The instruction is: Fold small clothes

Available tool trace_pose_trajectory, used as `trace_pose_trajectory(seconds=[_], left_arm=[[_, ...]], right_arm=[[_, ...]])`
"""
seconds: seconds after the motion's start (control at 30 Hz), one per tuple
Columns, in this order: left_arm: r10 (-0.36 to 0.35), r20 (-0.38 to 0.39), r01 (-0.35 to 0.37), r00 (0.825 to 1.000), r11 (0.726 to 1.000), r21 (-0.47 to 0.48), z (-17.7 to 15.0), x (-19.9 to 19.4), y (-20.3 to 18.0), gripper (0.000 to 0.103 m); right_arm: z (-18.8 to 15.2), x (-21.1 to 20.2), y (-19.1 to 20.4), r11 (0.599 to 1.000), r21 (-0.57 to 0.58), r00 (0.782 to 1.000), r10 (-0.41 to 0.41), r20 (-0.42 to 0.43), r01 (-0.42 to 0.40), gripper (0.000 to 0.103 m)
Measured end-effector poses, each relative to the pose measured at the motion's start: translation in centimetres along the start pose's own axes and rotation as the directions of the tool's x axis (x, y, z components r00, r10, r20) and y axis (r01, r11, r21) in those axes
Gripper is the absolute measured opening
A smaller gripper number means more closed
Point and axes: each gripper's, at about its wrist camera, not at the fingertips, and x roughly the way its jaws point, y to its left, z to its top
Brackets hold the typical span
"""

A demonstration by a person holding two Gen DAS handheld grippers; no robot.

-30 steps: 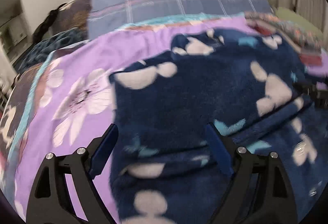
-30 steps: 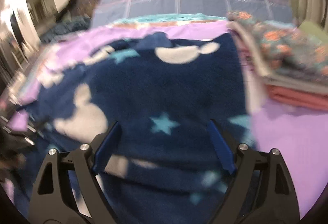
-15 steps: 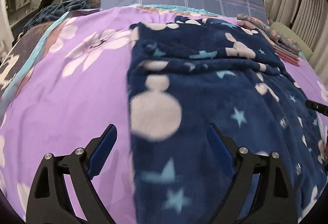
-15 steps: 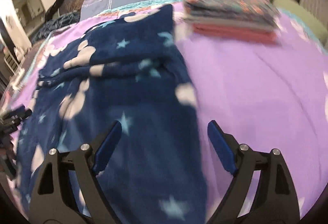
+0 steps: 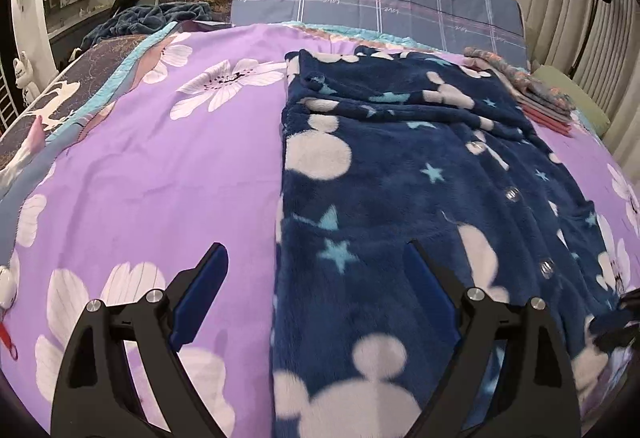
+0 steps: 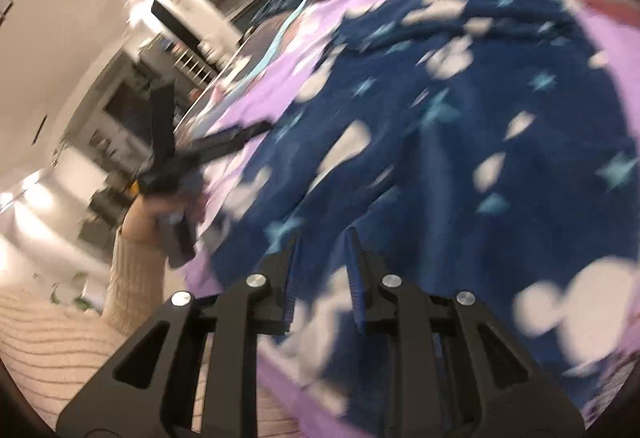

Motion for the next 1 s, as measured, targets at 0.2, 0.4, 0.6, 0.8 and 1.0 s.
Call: trace_pose_trajectory(seconds=[0.2, 0.4, 0.6, 0.8, 1.0], left_arm=[[-0.007, 0.009, 0.007, 1.000, 1.000, 0.024, -2.7, -2.3, 0.0, 0.091], [0.016, -0.013, -0.016, 1.000, 1.000, -0.025, -4.9, -2.5, 1.6, 0.093], [0.006, -0.011, -0.007, 1.000, 0.999, -0.044, -5.4, -2.7, 2.0, 0.093], [0.024, 0.006, -0.023, 1.000, 0.998, -0.056, -5.4, -3.5, 2.8, 0.093], [0.047, -0.012, -0.048, 0.999, 0.991, -0.125, -5.8, -3.0, 4.6, 0.093]], right_arm=[[-2.4, 1.6, -1.1, 0.994, 0.080, 0.996, -0.072, -0.044, 0.076, 0.028], [-2.7, 3.6, 0.5, 0.999, 0.027, 0.998, -0.030, -0.054, 0.032, 0.063], [-1.1, 5.8, 0.3, 0.995, 0.086, 0.997, 0.050, -0.061, -0.044, 0.045], [-0.2, 2.7, 2.1, 0.996, 0.078, 0.998, 0.050, 0.022, -0.052, 0.012], [-1.0, -1.2, 3.5, 0.993, -0.026, 0.992, -0.110, 0.065, 0.112, 0.014]])
